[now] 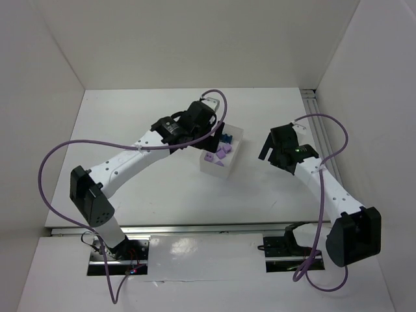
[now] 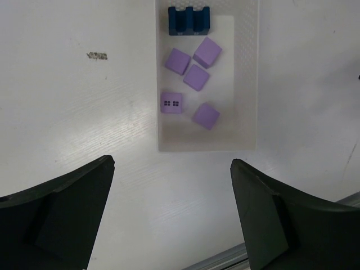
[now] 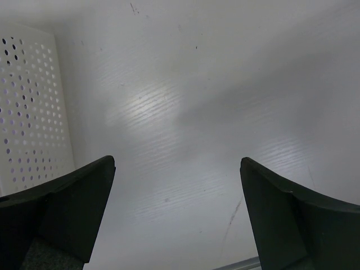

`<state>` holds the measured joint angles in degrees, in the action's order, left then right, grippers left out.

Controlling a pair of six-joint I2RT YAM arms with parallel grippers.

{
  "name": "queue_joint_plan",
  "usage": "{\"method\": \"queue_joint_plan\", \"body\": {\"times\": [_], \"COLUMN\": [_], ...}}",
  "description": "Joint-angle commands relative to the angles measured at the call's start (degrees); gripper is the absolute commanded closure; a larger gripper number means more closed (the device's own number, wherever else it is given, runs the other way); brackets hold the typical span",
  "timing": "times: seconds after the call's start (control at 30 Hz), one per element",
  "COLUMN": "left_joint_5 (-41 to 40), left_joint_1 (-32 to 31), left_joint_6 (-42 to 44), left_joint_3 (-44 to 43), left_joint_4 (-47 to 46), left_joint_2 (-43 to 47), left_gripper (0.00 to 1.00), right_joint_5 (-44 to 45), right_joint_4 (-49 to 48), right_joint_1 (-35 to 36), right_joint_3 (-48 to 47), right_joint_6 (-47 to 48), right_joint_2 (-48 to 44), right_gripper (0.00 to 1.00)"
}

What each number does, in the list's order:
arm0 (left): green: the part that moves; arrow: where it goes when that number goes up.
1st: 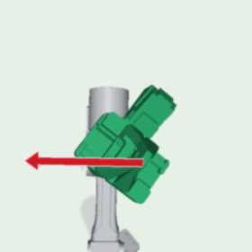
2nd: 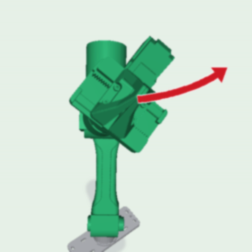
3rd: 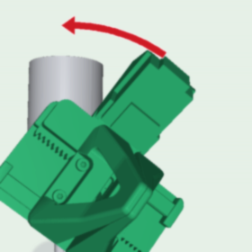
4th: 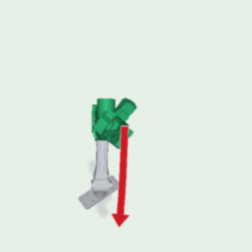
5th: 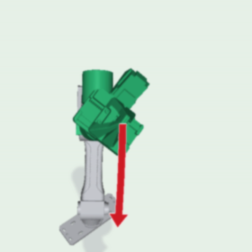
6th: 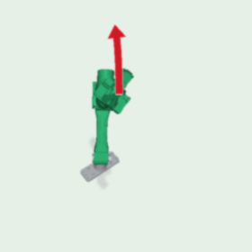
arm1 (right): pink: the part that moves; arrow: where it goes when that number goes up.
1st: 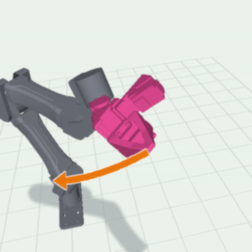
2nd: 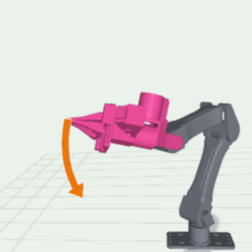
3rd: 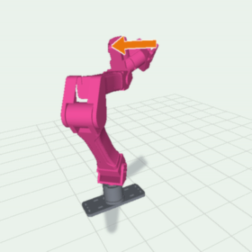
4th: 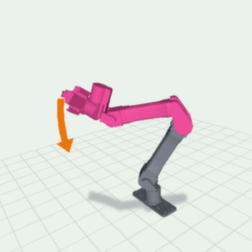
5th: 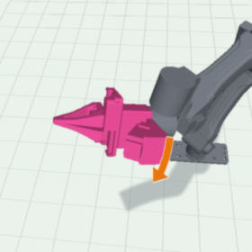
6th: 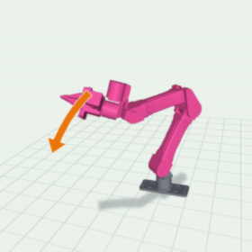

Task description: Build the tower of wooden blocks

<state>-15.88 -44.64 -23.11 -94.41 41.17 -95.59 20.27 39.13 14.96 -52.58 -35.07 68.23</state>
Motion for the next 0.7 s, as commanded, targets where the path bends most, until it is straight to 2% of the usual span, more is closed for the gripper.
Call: {"method": "queue_joint_plan", "body": {"times": [0.0,0.1,0.23,0.4,0.5,0.6,0.67], "left_joint_5": [-2.6,-2.1,2.1,7.4,8.6,8.8,9.4], "left_joint_1": [0.3,0.3,0.3,0.3,-0.4,-0.9,-0.9], "left_joint_6": [-2.1,-2.7,-2.7,-2.7,-1.2,-0.6,0.2], "left_joint_3": [-3.8,-5.3,-6.6,-11.4,-18.2,-26.9,-34.1], "left_joint_4": [0.8,1.4,0.8,-1.9,-1.9,0.3,3.2], "left_joint_2": [0.0,-0.7,-2.6,-9.3,-14.0,-21.7,-28.4], "left_gripper": [0.03,0.03,0.09,0.16,0.16,0.16,0.20], "right_joint_5": [0.8,2.9,6.6,8.5,9.1,9.7,10.2], "right_joint_4": [-1.9,-0.3,2.3,3.4,4.8,5.3,5.9], "right_joint_1": [-0.3,-0.3,-0.3,-0.3,-0.3,-0.3,-0.3], "right_joint_3": [0.5,-0.6,-2.5,-3.7,-4.5,-5.6,-5.6], "right_joint_6": [-0.1,-0.6,-1.8,-0.5,-0.5,-0.5,-0.5], "right_joint_2": [0.2,-0.4,-3.0,-9.5,-11.6,-12.2,-12.8], "right_gripper": [0.01,0.01,0.01,0.01,0.01,0.01,0.01]}}
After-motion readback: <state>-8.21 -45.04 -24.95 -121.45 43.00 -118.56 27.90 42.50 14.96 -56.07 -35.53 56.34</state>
